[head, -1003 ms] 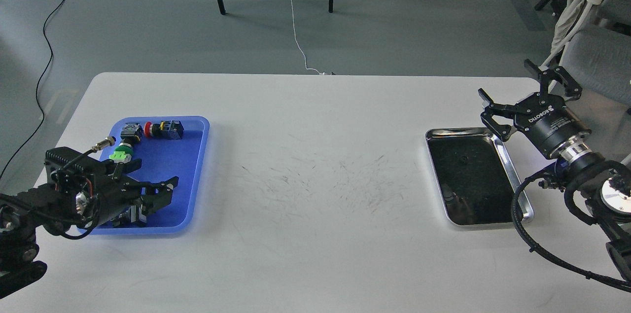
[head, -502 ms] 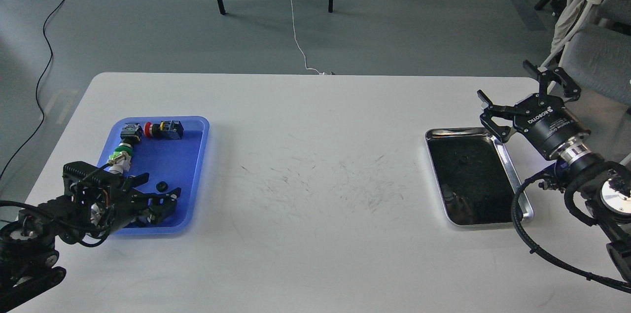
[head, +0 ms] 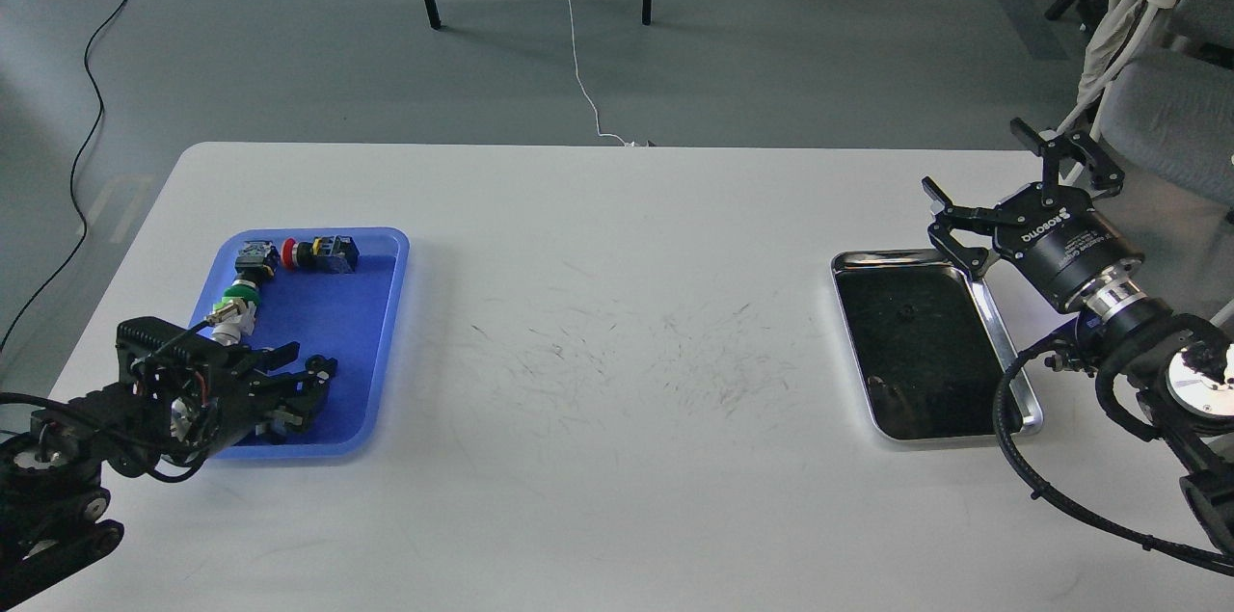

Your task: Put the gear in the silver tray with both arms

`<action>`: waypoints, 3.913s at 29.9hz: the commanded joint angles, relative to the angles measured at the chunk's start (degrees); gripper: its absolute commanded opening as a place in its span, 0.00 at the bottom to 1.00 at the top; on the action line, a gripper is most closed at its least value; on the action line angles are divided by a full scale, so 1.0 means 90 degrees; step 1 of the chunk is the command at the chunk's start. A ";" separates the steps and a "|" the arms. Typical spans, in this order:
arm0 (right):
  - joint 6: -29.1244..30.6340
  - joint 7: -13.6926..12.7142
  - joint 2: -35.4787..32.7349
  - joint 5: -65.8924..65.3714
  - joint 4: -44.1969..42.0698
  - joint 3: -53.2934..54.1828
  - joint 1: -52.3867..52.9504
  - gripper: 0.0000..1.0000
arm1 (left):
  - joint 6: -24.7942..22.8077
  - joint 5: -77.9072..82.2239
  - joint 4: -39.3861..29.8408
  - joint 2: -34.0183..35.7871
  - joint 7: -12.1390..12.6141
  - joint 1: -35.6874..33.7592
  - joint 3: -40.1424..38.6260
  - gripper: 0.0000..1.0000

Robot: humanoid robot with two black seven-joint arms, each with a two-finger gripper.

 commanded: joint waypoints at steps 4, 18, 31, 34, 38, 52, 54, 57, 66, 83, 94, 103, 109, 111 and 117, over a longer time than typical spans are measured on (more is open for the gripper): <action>-0.0005 0.0002 0.0000 0.0006 0.0015 0.0019 0.0007 0.96 | -0.0038 -0.0030 -0.0004 0.0018 -0.0011 0.0011 -0.0009 0.07; -0.0054 -0.0007 -0.0010 -0.0014 0.0005 0.0049 0.0095 0.96 | -0.0058 -0.0156 -0.0804 0.0535 -0.0012 -0.0759 -0.0087 0.04; -0.0015 0.0002 -0.0059 -0.0043 -0.0307 -0.0039 0.0241 0.97 | -0.0858 -0.0264 -0.1714 -0.1844 0.0945 -0.1640 -0.0029 0.06; -0.0025 0.0002 -0.0088 -0.0052 -0.0278 -0.0030 0.0251 0.97 | -0.0868 -0.0138 -0.1295 -0.2821 0.1004 -0.1620 0.0156 0.06; -0.0035 -0.0007 -0.0088 -0.0053 -0.0278 0.0010 0.0261 0.97 | -0.0858 0.0077 -0.0320 -0.4090 0.1004 -0.1698 0.0469 0.06; -0.0054 0.0002 -0.0088 -0.0053 -0.0268 0.0058 0.0329 0.97 | -0.0810 0.0068 0.1568 -0.5461 0.0945 -0.1660 0.0498 0.06; -0.0054 0.0002 -0.0088 -0.0053 -0.0268 0.0058 0.0329 0.97 | -0.0751 0.0049 0.1558 -0.5461 0.0946 -0.1610 0.0703 0.06; -0.0054 0.0002 -0.0088 -0.0053 -0.0258 0.0058 0.0329 0.97 | -0.0585 0.0048 0.1548 -0.5461 0.0946 -0.1591 0.0801 0.07; -0.0054 0.0002 -0.0068 -0.0053 -0.0229 0.0000 0.0329 0.98 | -0.0371 0.0058 0.1421 -0.5461 0.0985 -0.1532 0.0821 0.36; -0.0200 -0.0037 -0.0019 -0.1213 -0.0132 -0.0623 0.1245 0.98 | 0.0850 -0.0790 0.1294 -0.5461 0.0809 -0.1483 0.0150 0.98; -0.0357 -0.0056 -0.0352 -0.2123 -0.0054 -0.4995 0.4300 0.98 | 0.0967 -0.3932 0.1275 -0.5091 0.0926 -0.1679 -0.2488 0.98; -0.0386 -0.0076 0.0643 -0.2581 0.0093 -0.8210 0.6529 0.98 | 0.0997 -0.6581 0.0915 -0.3762 0.0916 -0.1513 -0.3797 0.98; -0.0347 -0.0134 0.1542 -0.3343 0.0454 -0.9968 0.7291 0.97 | 0.0636 -0.7050 0.0591 -0.3225 0.0936 -0.1034 -0.4364 0.98; -0.0338 -0.0212 0.1796 -0.3402 0.0484 -1.0486 0.7525 0.97 | 0.0626 -0.7148 0.0591 -0.3176 0.0926 -0.0956 -0.4472 0.98; -0.0289 -0.0339 0.2431 -0.3685 0.0494 -1.1259 0.7722 0.98 | 0.0665 -0.7129 0.0582 -0.3175 0.0887 -0.0849 -0.4658 0.98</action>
